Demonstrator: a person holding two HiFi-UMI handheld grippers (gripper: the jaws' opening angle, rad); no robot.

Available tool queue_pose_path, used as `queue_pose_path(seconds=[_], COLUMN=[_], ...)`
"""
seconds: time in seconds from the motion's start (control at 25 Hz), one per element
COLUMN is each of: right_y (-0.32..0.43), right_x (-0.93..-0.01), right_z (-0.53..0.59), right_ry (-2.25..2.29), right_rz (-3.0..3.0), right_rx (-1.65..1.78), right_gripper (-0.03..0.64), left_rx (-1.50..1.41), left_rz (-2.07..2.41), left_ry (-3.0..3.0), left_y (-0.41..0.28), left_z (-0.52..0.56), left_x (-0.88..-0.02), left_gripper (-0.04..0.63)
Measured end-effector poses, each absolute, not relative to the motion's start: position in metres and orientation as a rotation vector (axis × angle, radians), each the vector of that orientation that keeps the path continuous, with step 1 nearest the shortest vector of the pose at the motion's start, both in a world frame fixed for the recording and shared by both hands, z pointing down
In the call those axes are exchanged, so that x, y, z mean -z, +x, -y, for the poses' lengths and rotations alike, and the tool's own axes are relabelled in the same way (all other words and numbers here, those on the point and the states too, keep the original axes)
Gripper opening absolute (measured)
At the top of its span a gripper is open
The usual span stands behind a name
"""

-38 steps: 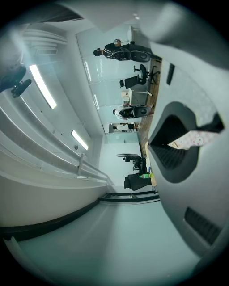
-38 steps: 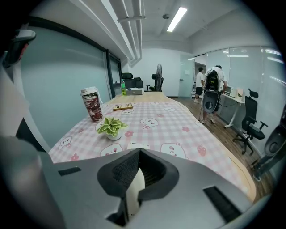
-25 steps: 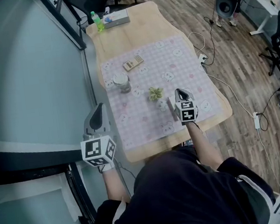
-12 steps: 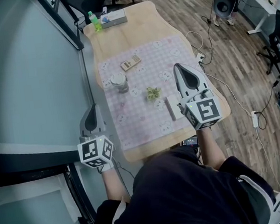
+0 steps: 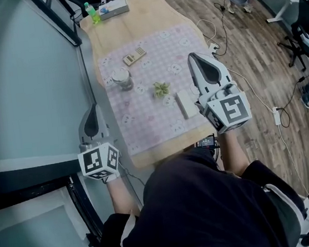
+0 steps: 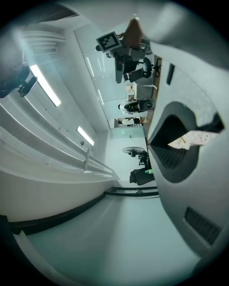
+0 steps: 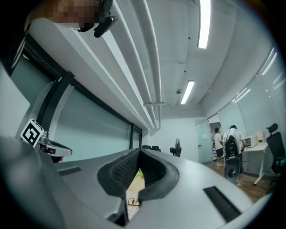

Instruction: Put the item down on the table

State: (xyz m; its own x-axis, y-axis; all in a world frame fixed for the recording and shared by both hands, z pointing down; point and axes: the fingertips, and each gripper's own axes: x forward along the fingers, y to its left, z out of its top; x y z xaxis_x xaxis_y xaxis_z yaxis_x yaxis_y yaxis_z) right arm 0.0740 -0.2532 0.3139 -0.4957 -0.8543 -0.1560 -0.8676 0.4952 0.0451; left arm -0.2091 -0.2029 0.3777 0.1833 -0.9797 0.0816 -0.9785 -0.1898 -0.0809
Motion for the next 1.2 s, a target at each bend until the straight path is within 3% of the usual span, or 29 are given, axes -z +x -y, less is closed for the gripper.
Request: queue_pose_path(seconds=[1.2], right_y=[0.075], right_x=[-0.301], right_z=[0.247], right_ry=[-1.457], right_rz=[-2.639], right_rx=[-0.155], right_gripper=[0.017], left_rx=[0.166], left_rz=[-1.950], left_ry=[-2.385], left_y=[-0.214], left_z=[0.195], left_x=[-0.362], left_gripper=[-0.005])
